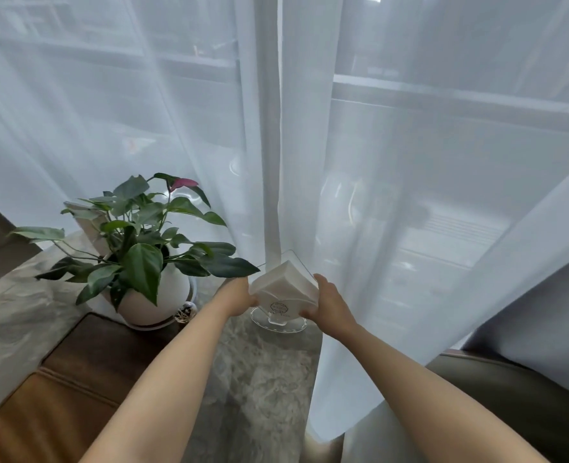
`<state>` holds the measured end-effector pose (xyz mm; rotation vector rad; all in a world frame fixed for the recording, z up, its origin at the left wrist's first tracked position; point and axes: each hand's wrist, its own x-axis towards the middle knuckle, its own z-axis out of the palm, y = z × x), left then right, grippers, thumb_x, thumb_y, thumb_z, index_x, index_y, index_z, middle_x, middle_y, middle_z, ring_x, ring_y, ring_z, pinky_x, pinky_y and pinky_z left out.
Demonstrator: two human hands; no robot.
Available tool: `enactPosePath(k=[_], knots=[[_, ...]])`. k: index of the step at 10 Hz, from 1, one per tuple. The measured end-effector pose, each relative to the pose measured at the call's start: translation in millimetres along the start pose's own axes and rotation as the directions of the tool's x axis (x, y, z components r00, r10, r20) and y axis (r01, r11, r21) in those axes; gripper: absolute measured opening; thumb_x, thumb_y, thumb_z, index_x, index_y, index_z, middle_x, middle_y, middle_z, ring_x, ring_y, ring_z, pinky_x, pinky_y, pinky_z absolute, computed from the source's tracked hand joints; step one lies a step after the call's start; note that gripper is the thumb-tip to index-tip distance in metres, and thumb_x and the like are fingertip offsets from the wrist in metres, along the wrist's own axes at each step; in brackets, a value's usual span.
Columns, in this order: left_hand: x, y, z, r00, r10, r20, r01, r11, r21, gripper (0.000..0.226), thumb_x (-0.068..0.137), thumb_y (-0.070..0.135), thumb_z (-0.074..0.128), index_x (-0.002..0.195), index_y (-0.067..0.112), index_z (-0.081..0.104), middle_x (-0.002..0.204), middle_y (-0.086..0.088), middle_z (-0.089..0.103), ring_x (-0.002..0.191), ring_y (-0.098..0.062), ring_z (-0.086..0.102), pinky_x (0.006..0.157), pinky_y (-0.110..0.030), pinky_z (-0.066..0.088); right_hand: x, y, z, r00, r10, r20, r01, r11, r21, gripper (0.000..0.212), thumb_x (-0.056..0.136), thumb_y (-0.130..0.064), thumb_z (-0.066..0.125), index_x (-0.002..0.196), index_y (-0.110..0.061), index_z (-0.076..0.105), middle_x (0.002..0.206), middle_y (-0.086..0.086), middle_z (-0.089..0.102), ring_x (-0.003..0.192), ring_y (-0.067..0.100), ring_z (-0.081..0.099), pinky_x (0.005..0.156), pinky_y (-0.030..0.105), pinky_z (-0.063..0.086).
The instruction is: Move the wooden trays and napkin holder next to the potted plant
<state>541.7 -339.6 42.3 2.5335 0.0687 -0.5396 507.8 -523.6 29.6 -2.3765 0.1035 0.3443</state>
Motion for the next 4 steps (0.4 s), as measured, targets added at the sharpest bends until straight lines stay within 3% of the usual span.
enactPosePath(k=[1, 2, 4], knots=[[-16, -8, 0, 1.0, -0.01, -0.017, 0.01, 1.0, -0.004, 0.071, 0.09, 0.031, 0.057, 0.146, 0.007, 0.022, 0.148, -0.016, 0.035, 0.131, -0.031, 0.044, 0.109, -0.04, 0.04, -8, -6, 0, 1.0, -0.023, -0.007, 0.022, 0.998, -0.06, 0.089, 0.079, -0.024, 0.069, 0.147, -0.012, 0.012, 0.148, 0.014, 0.029, 0.135, 0.029, 0.032, 0.107, 0.038, 0.033], [-40, -14, -1, 0.999, -0.015, -0.035, 0.017, 0.998, 0.053, 0.078, 0.094, 0.039, 0.048, 0.151, 0.008, 0.004, 0.157, -0.018, 0.017, 0.144, -0.033, 0.025, 0.115, -0.043, 0.028, -21, -19, -1, 0.998, -0.061, -0.016, 0.057, 0.985, -0.164, 0.091, 0.083, -0.034, 0.064, 0.148, -0.012, 0.005, 0.155, 0.013, 0.014, 0.143, 0.03, 0.015, 0.114, 0.04, 0.027], [-86, -21, -26, 0.969, 0.146, -0.2, -0.137, 0.989, 0.057, 0.063, 0.098, 0.036, 0.038, 0.15, 0.009, 0.015, 0.16, -0.008, 0.016, 0.148, -0.02, 0.015, 0.122, -0.038, 0.017, -45, -67, 4, 0.953, -0.295, -0.07, 0.27, 0.931, -0.247, 0.082, 0.091, -0.043, 0.046, 0.148, -0.008, -0.004, 0.159, 0.012, -0.006, 0.147, 0.024, -0.002, 0.12, 0.033, 0.006]])
